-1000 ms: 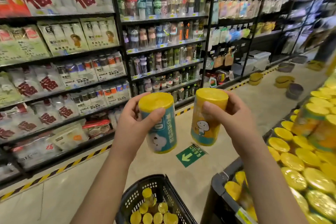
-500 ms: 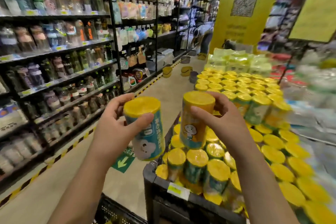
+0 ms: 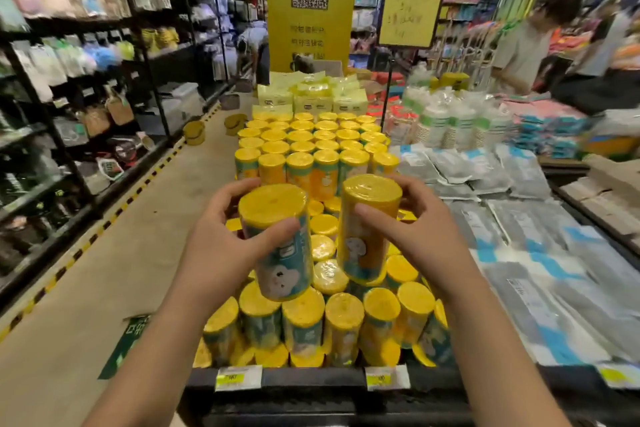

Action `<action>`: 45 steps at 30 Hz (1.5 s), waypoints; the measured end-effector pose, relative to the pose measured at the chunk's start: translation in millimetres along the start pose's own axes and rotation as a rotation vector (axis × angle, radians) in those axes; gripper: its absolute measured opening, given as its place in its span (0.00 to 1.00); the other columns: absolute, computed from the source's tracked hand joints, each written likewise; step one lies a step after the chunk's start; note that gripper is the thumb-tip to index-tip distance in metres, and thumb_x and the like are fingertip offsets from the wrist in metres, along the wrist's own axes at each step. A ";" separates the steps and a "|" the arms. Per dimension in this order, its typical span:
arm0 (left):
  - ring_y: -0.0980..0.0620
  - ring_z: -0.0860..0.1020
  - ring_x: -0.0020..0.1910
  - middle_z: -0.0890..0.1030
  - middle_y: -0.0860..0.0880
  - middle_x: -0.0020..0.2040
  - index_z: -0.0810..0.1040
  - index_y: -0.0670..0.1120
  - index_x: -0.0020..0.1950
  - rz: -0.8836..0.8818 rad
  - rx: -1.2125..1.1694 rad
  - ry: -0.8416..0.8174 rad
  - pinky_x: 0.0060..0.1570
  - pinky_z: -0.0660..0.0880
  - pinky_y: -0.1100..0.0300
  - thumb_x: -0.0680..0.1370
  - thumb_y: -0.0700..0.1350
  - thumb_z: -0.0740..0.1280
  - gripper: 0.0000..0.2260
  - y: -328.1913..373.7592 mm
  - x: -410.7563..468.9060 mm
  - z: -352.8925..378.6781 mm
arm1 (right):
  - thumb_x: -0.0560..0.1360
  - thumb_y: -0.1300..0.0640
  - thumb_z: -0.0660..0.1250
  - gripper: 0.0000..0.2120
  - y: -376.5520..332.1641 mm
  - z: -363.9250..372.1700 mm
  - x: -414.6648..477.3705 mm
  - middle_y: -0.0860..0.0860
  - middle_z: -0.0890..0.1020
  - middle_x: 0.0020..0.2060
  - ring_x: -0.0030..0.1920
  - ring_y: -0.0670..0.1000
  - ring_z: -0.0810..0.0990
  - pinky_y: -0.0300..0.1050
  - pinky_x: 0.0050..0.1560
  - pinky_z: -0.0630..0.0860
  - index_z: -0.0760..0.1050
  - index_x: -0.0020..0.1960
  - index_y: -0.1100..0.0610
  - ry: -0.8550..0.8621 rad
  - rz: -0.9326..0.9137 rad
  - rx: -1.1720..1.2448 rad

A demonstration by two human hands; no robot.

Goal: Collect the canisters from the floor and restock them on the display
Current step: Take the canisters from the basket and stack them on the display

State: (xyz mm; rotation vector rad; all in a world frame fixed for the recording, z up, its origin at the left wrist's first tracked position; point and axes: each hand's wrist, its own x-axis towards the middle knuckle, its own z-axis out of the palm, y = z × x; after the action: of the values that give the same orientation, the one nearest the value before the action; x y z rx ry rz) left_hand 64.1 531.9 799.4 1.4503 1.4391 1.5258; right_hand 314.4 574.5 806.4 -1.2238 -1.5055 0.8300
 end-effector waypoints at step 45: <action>0.56 0.77 0.59 0.75 0.52 0.64 0.73 0.55 0.70 -0.172 0.333 0.178 0.55 0.79 0.56 0.65 0.59 0.81 0.36 -170.6 227.5 1.9 | 0.63 0.40 0.81 0.31 97.7 120.3 191.3 0.34 0.78 0.58 0.60 0.35 0.75 0.35 0.53 0.79 0.73 0.62 0.36 -0.270 -0.004 -0.055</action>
State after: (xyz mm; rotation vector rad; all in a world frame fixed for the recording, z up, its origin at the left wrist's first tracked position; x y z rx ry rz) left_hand -31.6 784.2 709.6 1.3555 1.9467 1.3837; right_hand 226.6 792.8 733.7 -1.1833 -1.7557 0.9871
